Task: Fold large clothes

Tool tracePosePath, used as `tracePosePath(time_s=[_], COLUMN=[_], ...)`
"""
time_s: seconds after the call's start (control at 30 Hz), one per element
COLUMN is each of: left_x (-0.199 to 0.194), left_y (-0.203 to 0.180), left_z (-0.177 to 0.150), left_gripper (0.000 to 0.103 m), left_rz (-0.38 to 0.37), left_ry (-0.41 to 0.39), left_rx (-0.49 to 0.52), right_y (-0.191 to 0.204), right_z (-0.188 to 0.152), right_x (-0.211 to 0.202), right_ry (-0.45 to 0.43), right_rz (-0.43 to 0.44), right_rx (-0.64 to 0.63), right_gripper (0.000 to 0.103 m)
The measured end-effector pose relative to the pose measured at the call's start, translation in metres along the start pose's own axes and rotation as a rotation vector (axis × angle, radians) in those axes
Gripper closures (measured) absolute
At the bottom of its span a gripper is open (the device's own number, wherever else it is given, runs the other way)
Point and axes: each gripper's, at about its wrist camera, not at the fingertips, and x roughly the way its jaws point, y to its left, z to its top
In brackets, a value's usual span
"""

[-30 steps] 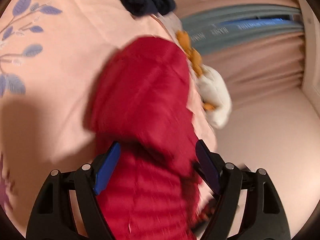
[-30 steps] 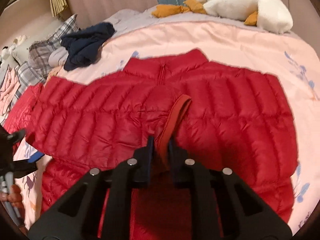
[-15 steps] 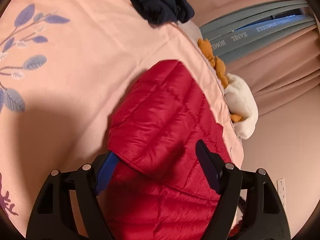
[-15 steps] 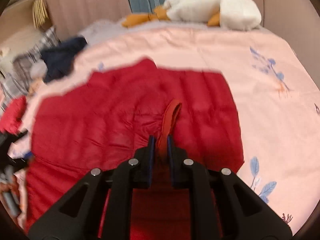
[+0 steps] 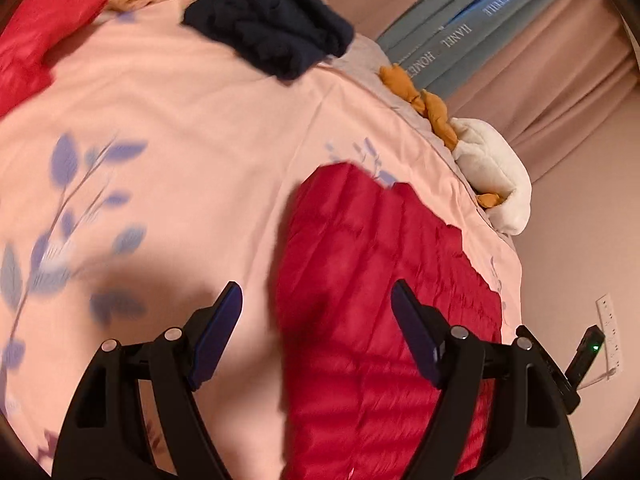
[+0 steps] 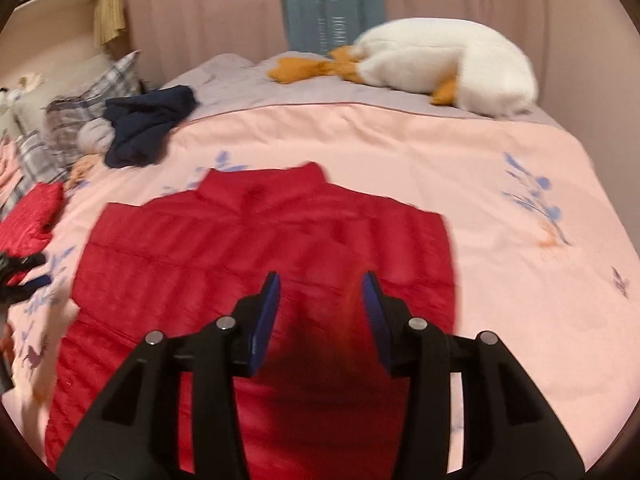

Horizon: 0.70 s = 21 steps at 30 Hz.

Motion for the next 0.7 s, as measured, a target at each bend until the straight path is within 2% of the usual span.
tracePosePath(time_s=[0.13, 0.2, 0.27, 0.37, 0.43, 0.57, 0.7], left_x=[0.027, 0.044, 0.060, 0.094, 0.114, 0.121, 0.101], left_y=[-0.035, -0.055, -0.064, -0.062, -0.047, -0.045, -0.048], left_z=[0.019, 0.026, 0.029, 0.029, 0.025, 0.017, 0.021], left_gripper=[0.027, 0.040, 0.044, 0.045, 0.045, 0.043, 0.044], left_rz=[0.004, 0.016, 0.041, 0.152, 0.148, 0.170, 0.170], left_ry=[-0.007, -0.002, 0.018, 0.064, 0.124, 0.100, 0.087], left_rx=[0.051, 0.120, 0.158, 0.200, 0.164, 0.188, 0.168], right_y=[0.034, 0.039, 0.037, 0.025, 0.024, 0.027, 0.016], right_z=[0.009, 0.010, 0.006, -0.002, -0.009, -0.016, -0.010], right_x=[0.032, 0.047, 0.063, 0.080, 0.087, 0.095, 0.085], right_ry=[0.039, 0.064, 0.097, 0.140, 0.153, 0.154, 0.143], right_rz=[0.027, 0.019, -0.029, -0.051, -0.052, -0.067, -0.016], right_rx=[-0.075, -0.076, -0.075, -0.055, -0.070, -0.099, -0.021], right_gripper=[0.060, 0.062, 0.067, 0.066, 0.066, 0.065, 0.063])
